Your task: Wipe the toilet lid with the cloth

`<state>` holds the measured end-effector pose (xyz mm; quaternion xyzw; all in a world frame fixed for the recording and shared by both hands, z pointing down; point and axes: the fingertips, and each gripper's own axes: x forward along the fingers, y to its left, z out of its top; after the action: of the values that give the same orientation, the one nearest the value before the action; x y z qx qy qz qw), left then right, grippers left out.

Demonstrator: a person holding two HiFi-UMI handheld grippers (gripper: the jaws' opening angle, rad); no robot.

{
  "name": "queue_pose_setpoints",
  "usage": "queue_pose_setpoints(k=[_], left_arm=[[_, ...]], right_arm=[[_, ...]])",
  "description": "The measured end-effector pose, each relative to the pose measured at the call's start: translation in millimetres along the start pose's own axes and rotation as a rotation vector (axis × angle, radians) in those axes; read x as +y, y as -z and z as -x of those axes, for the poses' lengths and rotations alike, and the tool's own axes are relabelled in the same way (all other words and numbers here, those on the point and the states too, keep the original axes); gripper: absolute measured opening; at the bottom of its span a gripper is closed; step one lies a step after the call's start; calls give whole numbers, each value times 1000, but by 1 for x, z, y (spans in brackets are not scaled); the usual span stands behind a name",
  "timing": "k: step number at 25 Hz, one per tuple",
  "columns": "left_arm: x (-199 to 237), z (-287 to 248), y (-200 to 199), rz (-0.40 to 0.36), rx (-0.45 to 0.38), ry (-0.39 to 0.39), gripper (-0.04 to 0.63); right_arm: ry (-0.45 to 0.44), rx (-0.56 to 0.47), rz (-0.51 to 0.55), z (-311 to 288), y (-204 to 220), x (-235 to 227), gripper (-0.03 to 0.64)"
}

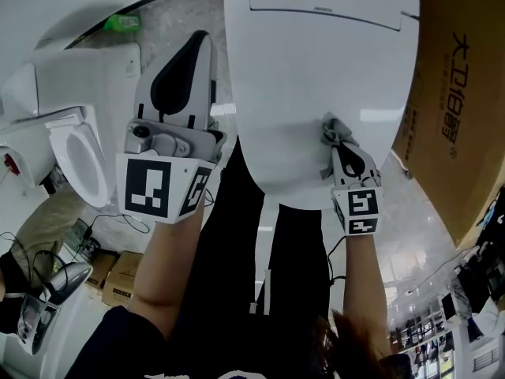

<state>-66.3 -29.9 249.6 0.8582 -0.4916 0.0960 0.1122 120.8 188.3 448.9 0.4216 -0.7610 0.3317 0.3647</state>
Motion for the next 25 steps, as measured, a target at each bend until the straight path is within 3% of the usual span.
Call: queue_pose_setpoints(k=[14,25], left_arm=[[-23,13,5,6,2,10,20],[-29,20,7,20,-6,6,20]], right_arm=[[207,-34,-127,42,39,-105,35],[231,-40,-160,50,55,-108,35]])
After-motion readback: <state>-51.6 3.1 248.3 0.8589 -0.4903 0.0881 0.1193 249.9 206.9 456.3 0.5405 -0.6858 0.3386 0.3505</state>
